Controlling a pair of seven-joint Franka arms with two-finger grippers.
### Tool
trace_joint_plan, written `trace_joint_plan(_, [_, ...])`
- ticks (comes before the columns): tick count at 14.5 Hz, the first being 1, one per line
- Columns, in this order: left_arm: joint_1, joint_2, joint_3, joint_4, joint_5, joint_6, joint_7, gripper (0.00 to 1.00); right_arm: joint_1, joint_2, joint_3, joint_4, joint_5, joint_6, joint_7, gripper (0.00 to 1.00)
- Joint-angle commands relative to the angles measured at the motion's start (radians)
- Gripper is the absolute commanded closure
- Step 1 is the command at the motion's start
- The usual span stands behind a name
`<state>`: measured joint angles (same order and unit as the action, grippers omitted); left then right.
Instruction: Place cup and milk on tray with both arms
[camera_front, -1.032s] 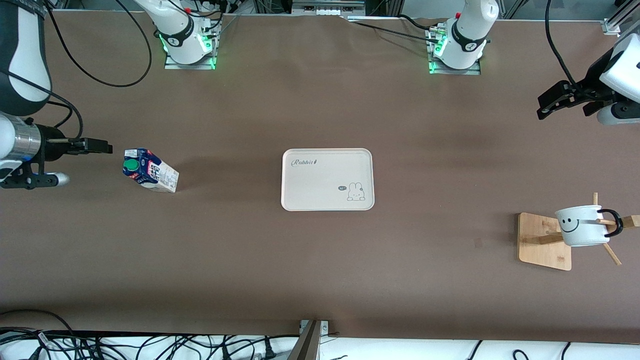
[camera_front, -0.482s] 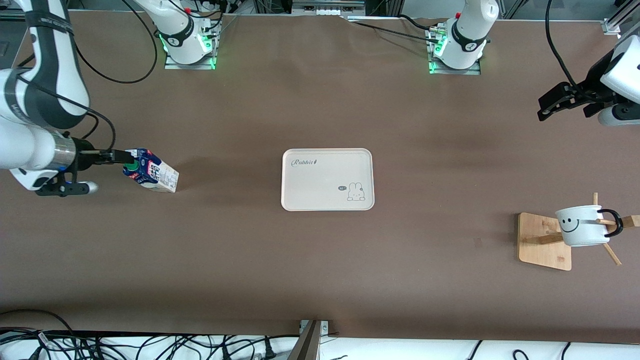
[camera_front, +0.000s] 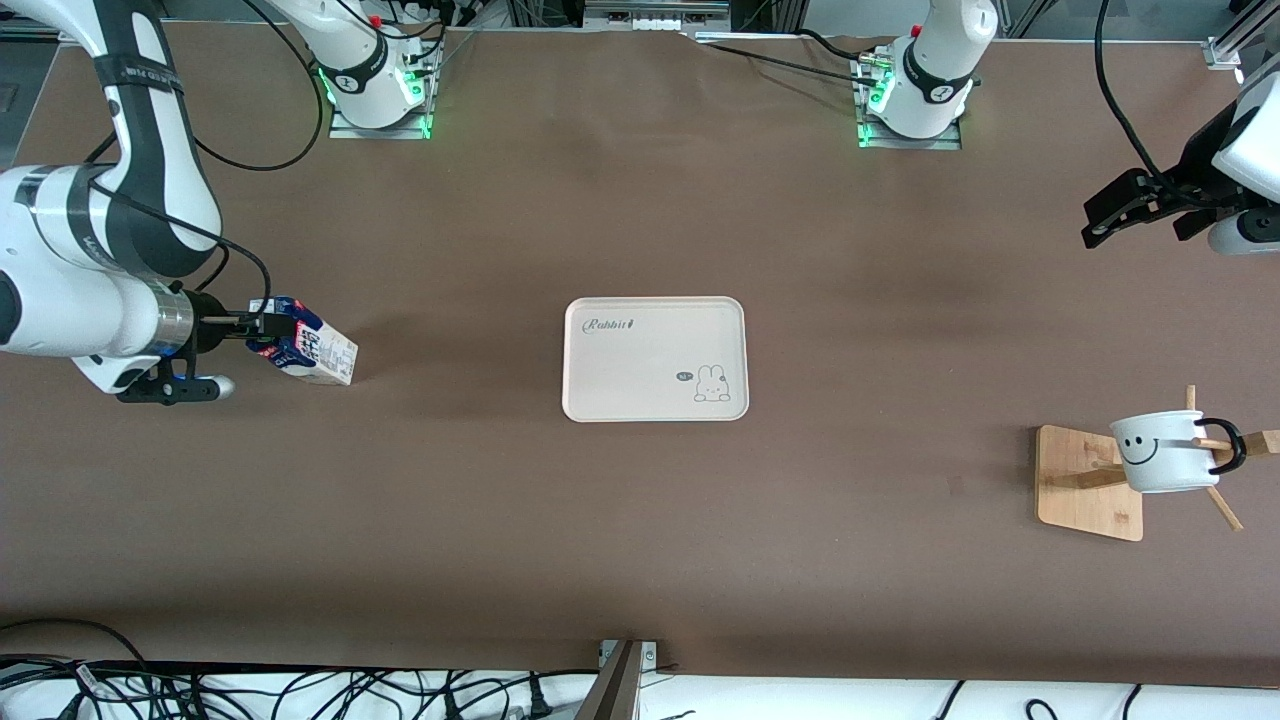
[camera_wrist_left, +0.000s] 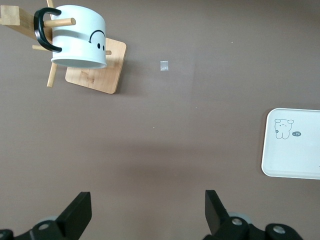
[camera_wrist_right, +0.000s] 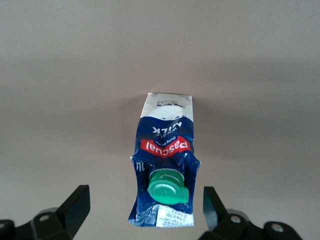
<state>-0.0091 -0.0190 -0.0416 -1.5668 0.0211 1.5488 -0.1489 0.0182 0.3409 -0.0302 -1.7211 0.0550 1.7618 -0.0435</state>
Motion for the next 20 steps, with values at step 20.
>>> trace_joint_plan(20, [0.047, -0.012, 0.019, -0.122, 0.071, 0.175, 0.077, 0.0, -0.02, -0.002, -0.025, -0.08, 0.003, -0.027, -0.006, 0.0])
